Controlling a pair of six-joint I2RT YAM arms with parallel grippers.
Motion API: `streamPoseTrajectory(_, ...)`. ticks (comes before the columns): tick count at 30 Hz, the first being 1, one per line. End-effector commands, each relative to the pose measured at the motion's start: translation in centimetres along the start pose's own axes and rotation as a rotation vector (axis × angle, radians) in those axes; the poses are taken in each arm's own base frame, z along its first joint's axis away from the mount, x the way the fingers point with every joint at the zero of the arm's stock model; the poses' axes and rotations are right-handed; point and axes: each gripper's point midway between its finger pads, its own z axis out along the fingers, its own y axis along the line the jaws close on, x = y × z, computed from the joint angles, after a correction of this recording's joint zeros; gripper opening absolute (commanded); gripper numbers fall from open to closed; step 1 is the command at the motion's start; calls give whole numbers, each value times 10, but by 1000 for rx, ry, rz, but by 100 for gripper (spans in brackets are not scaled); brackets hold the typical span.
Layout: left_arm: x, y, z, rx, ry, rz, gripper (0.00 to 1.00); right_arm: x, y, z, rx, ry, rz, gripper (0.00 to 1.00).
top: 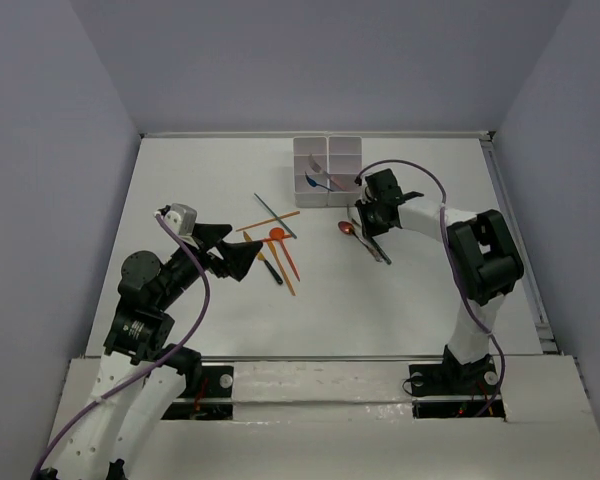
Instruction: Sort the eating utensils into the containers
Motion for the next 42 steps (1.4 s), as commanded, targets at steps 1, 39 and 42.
streamPoseTrajectory(1,-26,-13,-1,44,-74,40,99,-9,-5,-5,23,-14,-27,15)
streamPoseTrajectory(39,-19,-5,6,26,-40,23,99,-251,24,-197,-76,-1335,157,0)
streamPoseTrajectory(42,-17,-4,8,27,-30,20,99,-260,20,-175,-19,-1363,170,0)
